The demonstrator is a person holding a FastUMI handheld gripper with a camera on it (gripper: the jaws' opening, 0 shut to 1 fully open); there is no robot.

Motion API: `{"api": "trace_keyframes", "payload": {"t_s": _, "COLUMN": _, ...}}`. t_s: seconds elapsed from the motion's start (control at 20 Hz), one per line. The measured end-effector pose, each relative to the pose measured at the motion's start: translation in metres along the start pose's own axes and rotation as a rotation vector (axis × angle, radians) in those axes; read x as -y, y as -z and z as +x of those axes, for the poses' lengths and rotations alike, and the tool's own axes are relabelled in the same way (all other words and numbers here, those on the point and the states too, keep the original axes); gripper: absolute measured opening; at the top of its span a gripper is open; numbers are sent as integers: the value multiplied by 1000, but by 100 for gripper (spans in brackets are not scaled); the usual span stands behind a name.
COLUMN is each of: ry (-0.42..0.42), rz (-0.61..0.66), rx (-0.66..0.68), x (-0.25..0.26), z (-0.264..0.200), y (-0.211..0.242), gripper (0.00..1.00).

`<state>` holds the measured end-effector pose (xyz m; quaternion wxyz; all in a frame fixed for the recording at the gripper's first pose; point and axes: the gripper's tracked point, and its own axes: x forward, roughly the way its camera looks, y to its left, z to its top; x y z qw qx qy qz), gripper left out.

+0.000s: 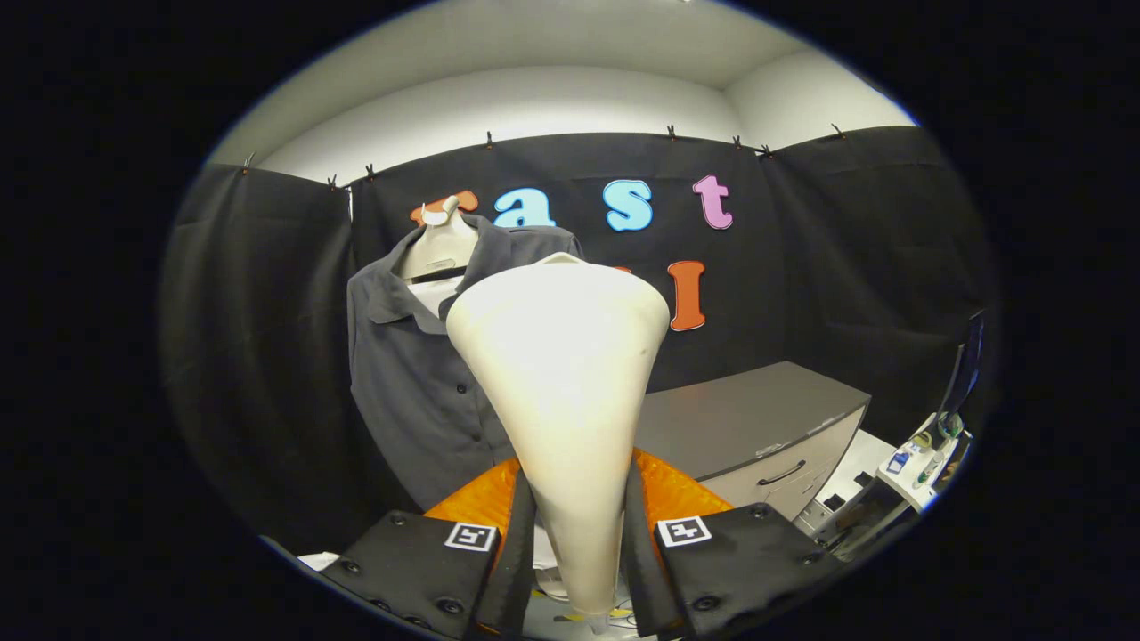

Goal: Iron the clothes twice with a garment steamer, once on the left side and once on the right side.

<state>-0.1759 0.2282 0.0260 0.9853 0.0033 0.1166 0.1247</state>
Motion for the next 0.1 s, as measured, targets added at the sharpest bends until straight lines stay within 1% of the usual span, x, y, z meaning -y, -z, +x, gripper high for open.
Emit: {"api": "trace_keyframes", "payload": {"t_s": 0.1, "ry": -4, "rz": 7, "rx": -10, "x": 7, "z": 12, "y": -3, "gripper": 52}}
